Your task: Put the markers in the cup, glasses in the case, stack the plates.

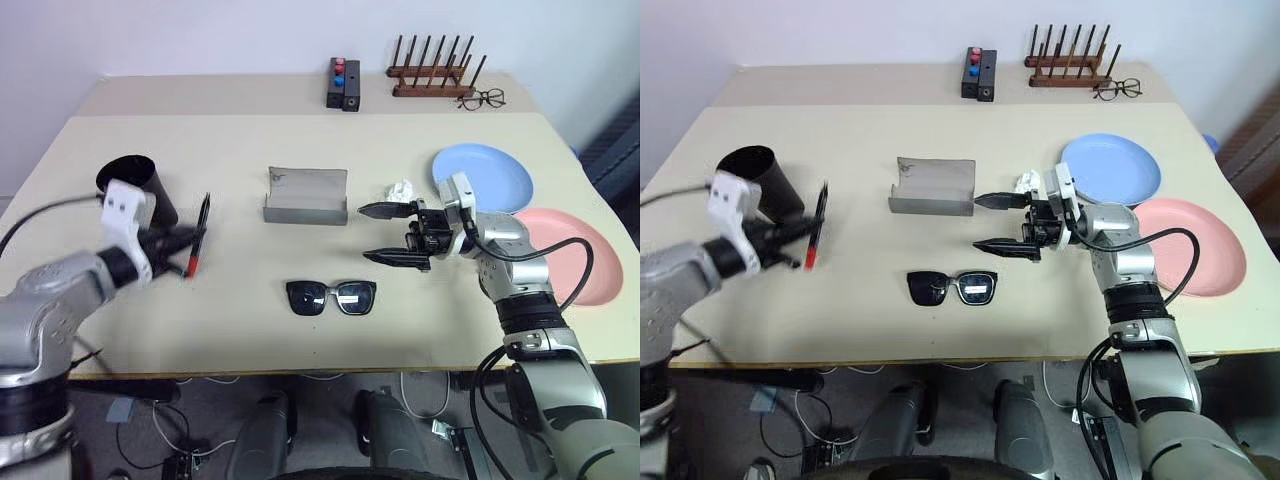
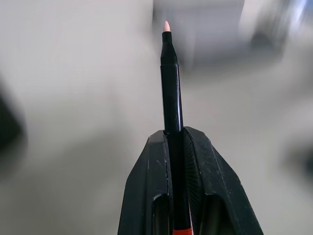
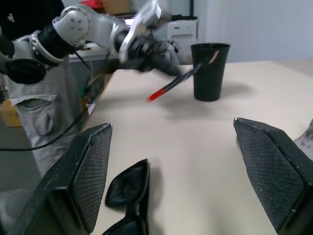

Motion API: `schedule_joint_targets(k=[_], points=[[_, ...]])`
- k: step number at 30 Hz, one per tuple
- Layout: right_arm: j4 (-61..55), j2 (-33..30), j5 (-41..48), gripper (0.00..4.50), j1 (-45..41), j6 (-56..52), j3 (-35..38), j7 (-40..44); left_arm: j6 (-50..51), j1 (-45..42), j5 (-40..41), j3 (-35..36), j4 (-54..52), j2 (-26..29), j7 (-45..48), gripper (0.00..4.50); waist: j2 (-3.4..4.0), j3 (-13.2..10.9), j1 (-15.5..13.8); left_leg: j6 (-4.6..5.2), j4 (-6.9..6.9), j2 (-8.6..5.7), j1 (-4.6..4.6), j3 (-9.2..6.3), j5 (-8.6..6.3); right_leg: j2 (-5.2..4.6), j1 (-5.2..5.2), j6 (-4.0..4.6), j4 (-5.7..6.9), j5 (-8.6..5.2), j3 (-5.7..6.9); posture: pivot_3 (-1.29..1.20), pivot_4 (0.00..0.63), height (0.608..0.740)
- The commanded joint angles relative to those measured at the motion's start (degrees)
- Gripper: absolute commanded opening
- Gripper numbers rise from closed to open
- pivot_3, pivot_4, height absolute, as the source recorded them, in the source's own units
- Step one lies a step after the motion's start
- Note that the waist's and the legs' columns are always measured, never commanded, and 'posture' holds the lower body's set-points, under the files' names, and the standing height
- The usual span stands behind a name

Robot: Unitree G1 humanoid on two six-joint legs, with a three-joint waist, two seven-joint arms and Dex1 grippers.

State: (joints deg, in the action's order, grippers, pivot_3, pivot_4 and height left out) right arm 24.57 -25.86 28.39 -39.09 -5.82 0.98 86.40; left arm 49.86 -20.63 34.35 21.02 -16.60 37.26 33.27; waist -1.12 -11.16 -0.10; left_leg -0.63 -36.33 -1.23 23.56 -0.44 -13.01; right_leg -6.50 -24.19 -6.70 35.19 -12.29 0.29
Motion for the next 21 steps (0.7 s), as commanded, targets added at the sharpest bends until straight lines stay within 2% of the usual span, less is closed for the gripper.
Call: schedule_joint_targets(k=[1,3,5,8,13,21], points=[[0.2,1.5,2.5,4.05,-2.6,-0.1,3.8,-4.0,-13.0,-7.2,-3.9,-0.4,1.4,-6.1,-5.9,0.08,-0.01,0.0,-0.2,0.0,-0.01,-0.02,0.0,0.0,0.0,0.0,0.0,-0.02,0.0,0.01,0.0,0.0,0.15,0.74],[0.7,2.2,2.7,4.05,-3.3,0.4,4.7,-4.9,-21.0,-11.3,-7.7,-0.4,2.7,-10.7,-11.4,0.08,-0.01,0.0,-0.1,-0.01,-0.02,-0.08,0.0,0.04,0.0,0.01,0.02,-0.11,-0.01,0.06,0.0,0.0,0.15,0.74],[1.1,2.8,2.4,4.05,-4.0,1.5,5.1,-5.5,-24.8,-15.1,-9.2,0.2,4.3,-14.1,-15.7,0.08,-0.03,0.0,-0.1,-0.01,-0.01,-0.11,0.01,0.07,0.01,0.04,0.01,-0.13,-0.01,0.07,0.0,0.0,0.15,0.74],[2.1,3.7,2.0,4.05,-5.2,3.5,5.6,-6.7,-29.7,-18.9,-12.9,1.0,7.7,-15.4,-21.4,0.08,-0.03,0.0,0.0,0.0,-0.01,-0.15,0.01,0.16,0.01,0.09,0.01,-0.15,0.01,0.08,0.0,0.0,0.15,0.74],[4.5,5.5,1.0,4.05,-7.3,6.8,5.9,-9.0,-36.9,-20.8,-15.4,4.7,14.3,-12.4,-24.9,0.08,-0.03,0.0,1.0,0.01,0.0,-0.15,0.01,0.17,0.01,0.13,0.01,-0.17,0.05,0.09,0.0,0.0,0.15,0.74],[7.7,6.6,0.3,4.05,-8.6,9.7,5.4,-8.9,-43.6,-16.1,-20.9,7.4,17.1,-7.0,-28.6,0.08,-0.03,0.0,0.8,0.02,0.01,-0.14,0.01,0.16,0.01,0.16,0.0,-0.18,0.07,0.1,0.01,0.0,0.15,0.74]])
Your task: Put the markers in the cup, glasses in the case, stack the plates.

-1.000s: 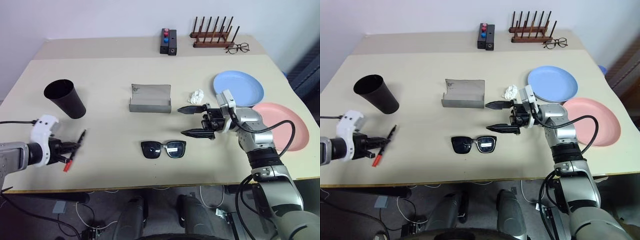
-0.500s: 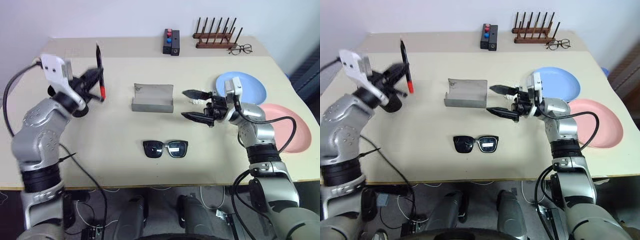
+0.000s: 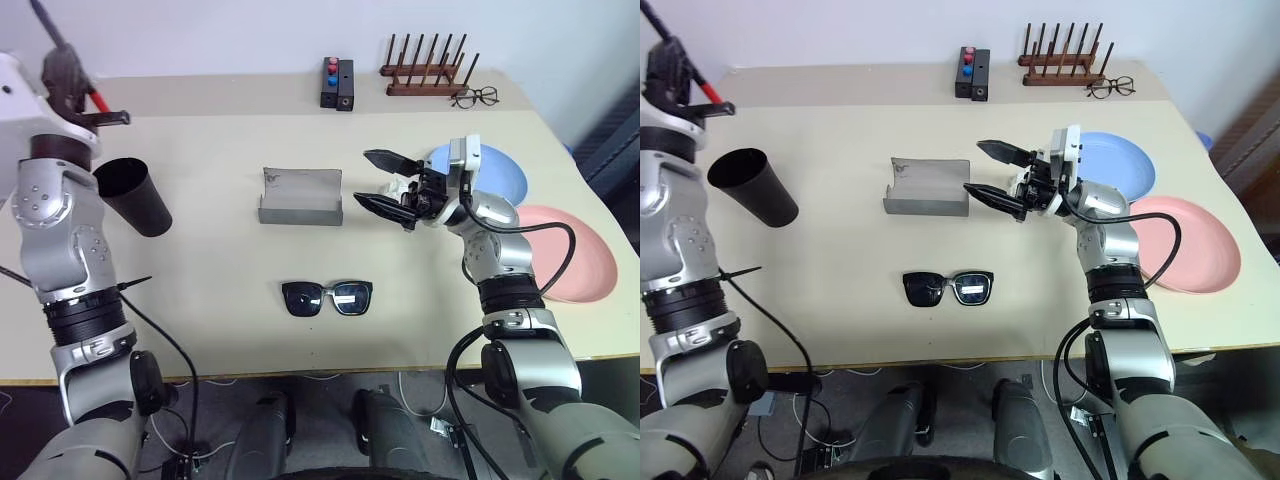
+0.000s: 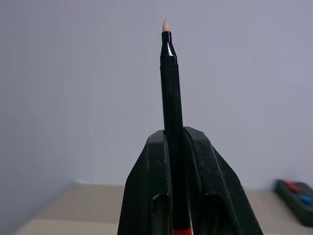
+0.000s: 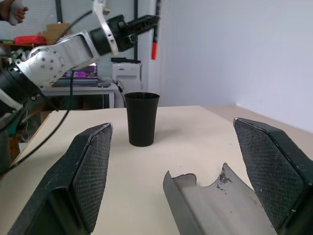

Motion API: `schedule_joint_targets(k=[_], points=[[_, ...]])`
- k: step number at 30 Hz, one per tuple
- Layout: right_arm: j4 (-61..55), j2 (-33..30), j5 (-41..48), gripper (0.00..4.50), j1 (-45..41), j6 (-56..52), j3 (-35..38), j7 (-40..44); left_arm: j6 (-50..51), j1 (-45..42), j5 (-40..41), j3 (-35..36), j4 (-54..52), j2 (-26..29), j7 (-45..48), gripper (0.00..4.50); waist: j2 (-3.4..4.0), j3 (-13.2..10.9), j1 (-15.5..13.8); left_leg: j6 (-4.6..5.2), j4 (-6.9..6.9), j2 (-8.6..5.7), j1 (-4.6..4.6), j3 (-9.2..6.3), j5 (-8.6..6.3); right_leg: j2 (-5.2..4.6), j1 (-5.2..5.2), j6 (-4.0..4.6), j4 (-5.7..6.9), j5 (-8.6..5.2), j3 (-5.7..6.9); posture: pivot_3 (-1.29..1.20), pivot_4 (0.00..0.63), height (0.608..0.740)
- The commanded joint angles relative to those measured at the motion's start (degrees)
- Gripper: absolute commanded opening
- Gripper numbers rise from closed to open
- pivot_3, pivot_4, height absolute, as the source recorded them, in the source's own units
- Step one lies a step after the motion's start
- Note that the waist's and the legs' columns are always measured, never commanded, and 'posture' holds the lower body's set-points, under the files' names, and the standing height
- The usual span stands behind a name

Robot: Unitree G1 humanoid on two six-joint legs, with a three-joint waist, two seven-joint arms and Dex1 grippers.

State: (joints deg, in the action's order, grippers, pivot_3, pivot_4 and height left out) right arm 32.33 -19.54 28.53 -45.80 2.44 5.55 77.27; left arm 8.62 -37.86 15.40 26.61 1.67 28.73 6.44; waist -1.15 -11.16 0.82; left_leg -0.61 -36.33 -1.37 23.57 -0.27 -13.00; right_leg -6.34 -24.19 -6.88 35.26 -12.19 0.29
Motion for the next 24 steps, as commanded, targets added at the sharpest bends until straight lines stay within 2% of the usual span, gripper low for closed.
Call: schedule_joint_targets(k=[1,10,24], points=[[0.3,0.4,0.2,4.05,-2.1,1.5,0.8,0.4,-2.5,2.2,-2.6,1.9,-1.4,1.8,-2.4,0.08,0.0,0.0,-0.1,0.0,-0.01,0.0,0.0,-0.01,0.0,0.0,0.0,0.0,0.01,0.0,0.0,0.0,0.15,0.74],[2.9,1.0,-0.1,4.05,-3.0,2.7,0.8,1.5,-3.5,8.3,-4.3,1.9,-2.2,0.7,-5.8,0.08,0.0,0.0,0.0,0.0,-0.04,0.03,0.0,-0.02,0.0,0.0,0.01,0.0,0.05,0.0,0.0,0.0,0.15,0.74],[3.3,0.7,-0.1,4.05,-2.8,3.0,1.3,2.0,-5.9,8.8,-3.7,-0.3,1.8,-1.9,-5.2,0.08,0.0,0.0,-0.1,-0.01,-0.04,0.04,0.0,-0.02,0.0,0.02,0.0,0.0,0.06,0.01,0.0,0.0,0.15,0.74]])
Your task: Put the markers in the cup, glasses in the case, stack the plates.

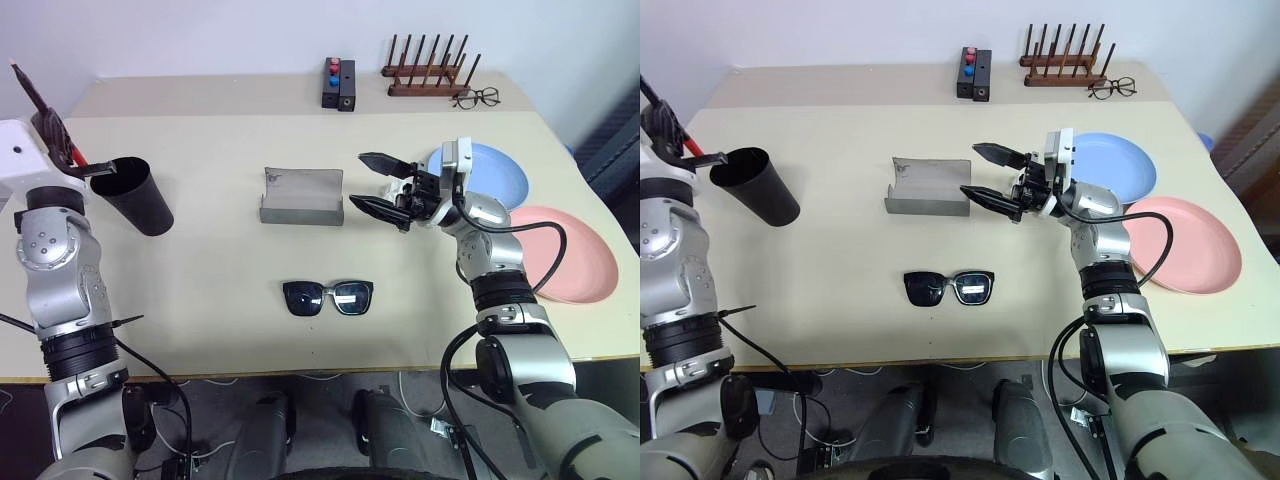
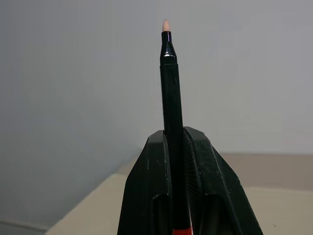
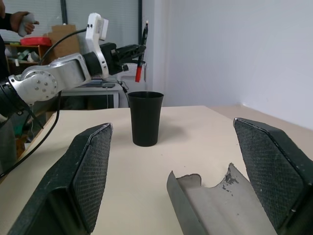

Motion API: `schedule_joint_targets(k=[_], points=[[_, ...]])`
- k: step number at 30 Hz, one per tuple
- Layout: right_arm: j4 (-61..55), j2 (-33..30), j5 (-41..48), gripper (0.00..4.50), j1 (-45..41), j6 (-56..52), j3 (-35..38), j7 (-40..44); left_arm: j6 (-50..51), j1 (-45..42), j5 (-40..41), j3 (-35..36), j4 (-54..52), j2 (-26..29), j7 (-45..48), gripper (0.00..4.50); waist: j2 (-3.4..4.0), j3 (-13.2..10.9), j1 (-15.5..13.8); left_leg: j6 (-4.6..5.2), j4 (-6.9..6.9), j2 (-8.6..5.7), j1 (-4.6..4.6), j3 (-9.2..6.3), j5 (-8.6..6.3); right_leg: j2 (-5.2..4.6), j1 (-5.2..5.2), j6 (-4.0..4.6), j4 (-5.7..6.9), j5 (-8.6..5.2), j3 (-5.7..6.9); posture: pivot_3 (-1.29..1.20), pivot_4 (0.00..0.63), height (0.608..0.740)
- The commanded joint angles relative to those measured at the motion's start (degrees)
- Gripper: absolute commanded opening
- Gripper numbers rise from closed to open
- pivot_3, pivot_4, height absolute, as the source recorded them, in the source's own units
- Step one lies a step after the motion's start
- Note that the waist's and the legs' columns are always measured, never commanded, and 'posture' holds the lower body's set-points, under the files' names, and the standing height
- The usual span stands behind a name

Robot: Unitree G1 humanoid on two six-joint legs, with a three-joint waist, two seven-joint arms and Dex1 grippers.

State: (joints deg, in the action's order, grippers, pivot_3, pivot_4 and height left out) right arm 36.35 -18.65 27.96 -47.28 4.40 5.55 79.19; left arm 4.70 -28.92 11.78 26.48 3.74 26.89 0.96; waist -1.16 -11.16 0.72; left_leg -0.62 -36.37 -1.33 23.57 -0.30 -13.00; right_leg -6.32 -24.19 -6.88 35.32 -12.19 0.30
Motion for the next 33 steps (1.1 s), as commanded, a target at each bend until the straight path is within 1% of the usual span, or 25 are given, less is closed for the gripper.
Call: schedule_joint_targets(k=[1,4,6,7,8,11,12,13,14,18,22,26,31,33], points=[[-0.8,-0.2,0.5,4.05,-1.3,1.0,1.4,0.1,-2.3,-0.3,0.1,-0.4,0.3,-0.4,0.5,0.08,0.0,0.0,0.0,0.0,0.0,0.0,0.0,0.0,0.0,0.0,0.0,0.0,0.0,0.0,0.0,0.0,0.15,0.74],[-0.9,-0.3,0.6,4.05,-1.1,1.0,1.5,0.0,-3.2,-1.0,0.2,-1.0,1.9,-0.9,0.7,0.08,0.0,0.0,0.0,0.0,0.0,0.0,0.0,0.0,0.0,0.0,0.0,0.0,0.0,0.0,0.0,0.0,0.15,0.74],[-1.0,-0.4,0.6,4.05,-1.0,1.0,1.6,0.0,-3.9,-1.7,0.7,-1.3,3.0,-1.4,1.1,0.9,0.0,0.0,0.0,0.0,0.0,0.0,0.0,0.0,0.0,0.0,0.0,0.0,0.01,0.0,0.0,0.0,0.15,0.74],[-1.1,-0.4,0.7,4.05,-1.0,0.9,1.7,-0.1,-4.2,-1.9,1.0,-1.4,3.3,-1.7,1.3,1.21,0.0,0.0,0.0,0.0,0.0,0.0,0.0,0.0,0.0,0.01,0.0,0.0,0.0,0.0,0.0,0.0,0.15,0.74],[-1.2,-0.5,0.6,4.05,-0.9,0.9,1.8,-0.1,-4.2,-2.0,1.2,-1.5,3.5,-1.8,1.6,1.66,0.0,0.0,0.0,0.0,0.0,0.0,0.0,0.0,0.0,0.01,0.0,0.0,0.01,0.0,0.0,0.0,0.15,0.74],[-1.4,-0.6,0.6,4.05,-0.6,0.9,2.0,-0.2,-4.2,-1.9,1.3,-1.5,3.4,-2.0,1.9,3.22,0.0,0.0,0.0,0.0,-0.01,0.0,0.0,0.01,0.0,0.01,0.0,0.0,0.01,0.0,0.0,0.0,0.15,0.74],[-1.5,-0.7,0.6,4.05,-0.5,0.9,2.1,-0.2,-3.4,-1.8,2.1,-1.3,3.2,-2.2,2.1,3.82,0.0,0.0,0.0,0.0,-0.01,0.0,0.0,0.0,0.0,0.01,0.0,0.0,0.01,0.0,0.0,0.0,0.15,0.74],[-1.4,-0.8,0.6,4.05,-0.4,1.0,2.1,-0.2,-2.9,-1.7,2.5,-1.3,3.0,-2.2,2.3,4.24,0.0,0.0,0.0,0.0,0.0,0.0,0.0,0.0,0.0,0.01,0.0,0.0,0.01,0.0,0.0,0.0,0.15,0.74],[-1.5,-0.8,0.6,4.05,-0.3,1.0,2.1,-0.3,-2.8,-1.5,2.6,-1.4,2.8,-2.1,2.5,4.48,0.0,0.0,0.0,0.0,0.0,0.0,0.0,0.0,0.0,0.01,0.0,0.0,0.01,0.0,0.0,0.0,0.15,0.74],[-1.5,-0.9,0.6,4.05,-0.1,1.0,2.3,-0.3,-2.2,-1.2,3.8,-1.3,1.6,-2.2,3.2,4.48,0.0,0.0,0.1,0.0,0.0,0.0,0.0,0.0,0.0,0.01,0.0,0.0,0.01,0.0,0.0,0.0,0.15,0.74],[-1.2,-0.8,0.3,4.05,-0.2,1.1,2.3,-0.3,-2.2,-1.2,6.4,0.2,-0.5,-2.8,3.0,4.48,0.0,0.0,0.0,0.0,-0.01,0.0,0.0,0.0,0.0,0.01,0.0,0.0,0.01,0.0,0.0,0.0,0.15,0.74],[-1.3,-0.7,0.2,4.05,0.0,0.9,2.4,-0.3,-0.6,-1.3,10.7,4.8,-1.1,-3.0,0.3,4.48,0.0,0.0,0.1,0.0,-0.01,0.01,0.0,-0.01,0.0,0.01,0.0,0.0,0.02,0.0,0.0,0.0,0.15,0.74],[-0.6,-0.7,0.1,4.05,-0.2,1.1,2.6,-0.2,2.1,-0.6,14.8,10.3,-0.3,-0.2,-0.9,4.48,0.0,0.0,0.2,0.0,0.0,0.04,0.0,0.0,0.0,0.04,-0.02,0.0,0.03,0.0,0.0,0.0,0.15,0.74],[-0.2,-0.8,0.0,4.05,-0.3,1.2,2.7,-0.2,3.8,-1.1,15.6,13.5,1.2,1.1,-4.4,4.48,0.0,0.0,0.2,0.0,-0.01,0.04,0.0,0.0,0.0,0.04,-0.02,0.0,0.03,0.0,0.0,0.0,0.15,0.74]])
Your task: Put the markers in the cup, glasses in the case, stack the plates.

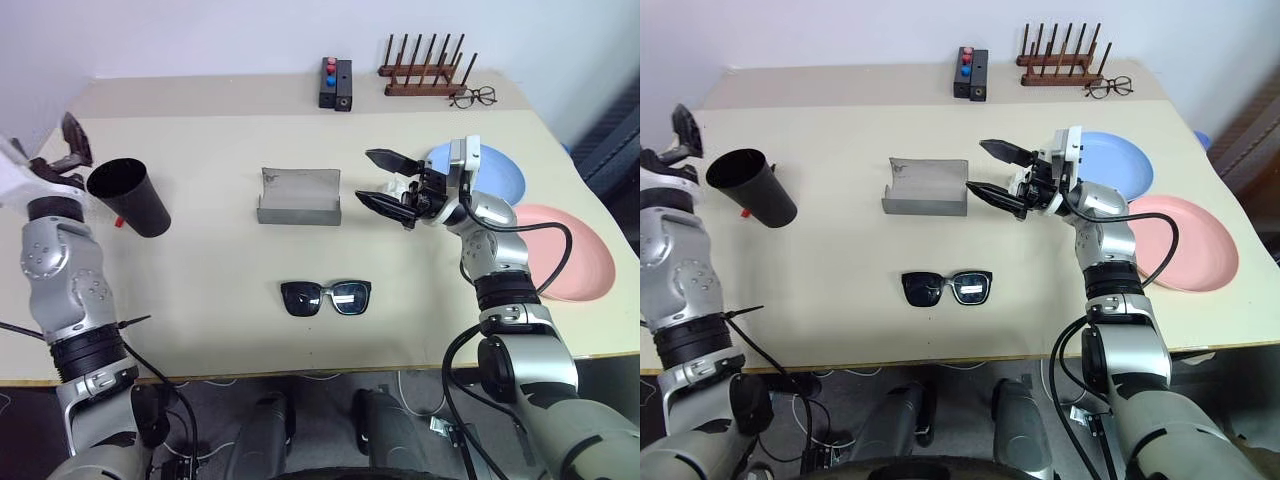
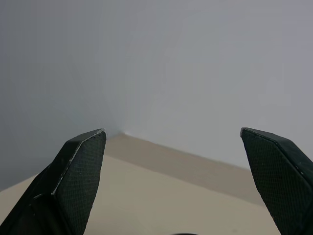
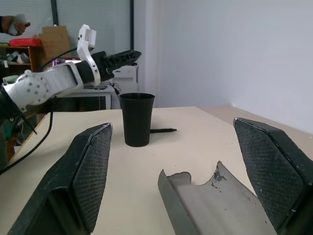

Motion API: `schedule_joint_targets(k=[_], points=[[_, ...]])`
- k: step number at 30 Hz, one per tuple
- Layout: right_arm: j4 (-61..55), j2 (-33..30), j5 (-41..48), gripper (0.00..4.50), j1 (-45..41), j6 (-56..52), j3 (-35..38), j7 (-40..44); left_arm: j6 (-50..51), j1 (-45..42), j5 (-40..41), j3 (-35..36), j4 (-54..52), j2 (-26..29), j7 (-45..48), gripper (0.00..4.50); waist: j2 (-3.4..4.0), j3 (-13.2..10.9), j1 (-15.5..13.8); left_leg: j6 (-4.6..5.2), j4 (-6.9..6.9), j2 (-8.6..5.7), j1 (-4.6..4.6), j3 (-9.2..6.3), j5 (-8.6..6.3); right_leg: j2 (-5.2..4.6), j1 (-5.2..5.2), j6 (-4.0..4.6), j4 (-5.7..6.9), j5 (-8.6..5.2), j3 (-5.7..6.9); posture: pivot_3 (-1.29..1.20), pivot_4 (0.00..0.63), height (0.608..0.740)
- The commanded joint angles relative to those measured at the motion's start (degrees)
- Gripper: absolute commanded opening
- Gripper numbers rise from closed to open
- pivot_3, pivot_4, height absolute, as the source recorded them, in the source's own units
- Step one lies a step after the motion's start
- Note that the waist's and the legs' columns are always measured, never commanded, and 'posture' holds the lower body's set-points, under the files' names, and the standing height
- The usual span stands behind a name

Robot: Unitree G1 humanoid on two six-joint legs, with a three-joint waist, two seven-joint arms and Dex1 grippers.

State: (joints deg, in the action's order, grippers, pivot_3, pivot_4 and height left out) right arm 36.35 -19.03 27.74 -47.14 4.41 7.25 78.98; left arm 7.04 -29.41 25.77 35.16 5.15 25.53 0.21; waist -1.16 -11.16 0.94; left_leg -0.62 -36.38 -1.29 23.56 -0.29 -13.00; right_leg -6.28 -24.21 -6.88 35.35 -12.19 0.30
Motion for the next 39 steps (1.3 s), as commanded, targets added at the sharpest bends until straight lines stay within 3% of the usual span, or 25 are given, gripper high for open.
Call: schedule_joint_targets(k=[1,14,23,30,39], points=[[-0.1,-0.3,0.1,4.05,-0.5,1.3,1.0,0.0,2.0,-0.9,1.8,6.1,0.5,3.0,-5.4,4.48,0.0,0.0,0.0,0.0,0.0,0.0,0.0,0.0,0.0,0.0,0.0,0.0,0.0,0.0,0.0,0.0,0.15,0.74],[-1.1,0.1,0.3,4.05,0.4,0.9,0.9,-0.6,23.1,-2.7,-6.2,5.6,3.1,8.2,-25.4,4.48,-0.04,0.0,-0.2,-0.02,-0.08,-0.01,0.0,-0.08,0.0,0.05,0.06,-0.01,0.06,0.01,0.0,0.0,0.15,0.74],[-2.0,-0.5,0.5,4.05,0.6,0.5,1.0,-1.4,33.9,-5.9,-5.1,8.1,4.9,11.2,-25.7,4.48,-0.04,0.0,0.0,-0.08,-0.05,0.0,0.0,-0.08,0.03,0.07,0.02,-0.01,0.09,0.01,0.0,0.0,0.15,0.74],[-2.2,-0.5,0.3,4.05,0.2,0.5,0.8,-1.8,37.5,-9.3,-3.3,5.8,6.1,14.3,-18.1,4.48,-0.04,0.0,-0.1,-0.13,-0.04,0.0,0.0,-0.08,0.06,0.07,0.02,0.0,0.09,0.01,0.0,0.0,0.15,0.74],[-2.1,-0.7,0.1,4.05,-0.3,0.6,0.8,-2.0,43.1,-13.2,3.8,8.8,1.9,10.0,-16.7,4.48,-0.05,0.0,-0.1,-0.17,-0.01,0.01,0.0,-0.09,0.08,0.06,-0.01,0.0,0.09,0.01,0.0,0.0,0.15,0.74]])
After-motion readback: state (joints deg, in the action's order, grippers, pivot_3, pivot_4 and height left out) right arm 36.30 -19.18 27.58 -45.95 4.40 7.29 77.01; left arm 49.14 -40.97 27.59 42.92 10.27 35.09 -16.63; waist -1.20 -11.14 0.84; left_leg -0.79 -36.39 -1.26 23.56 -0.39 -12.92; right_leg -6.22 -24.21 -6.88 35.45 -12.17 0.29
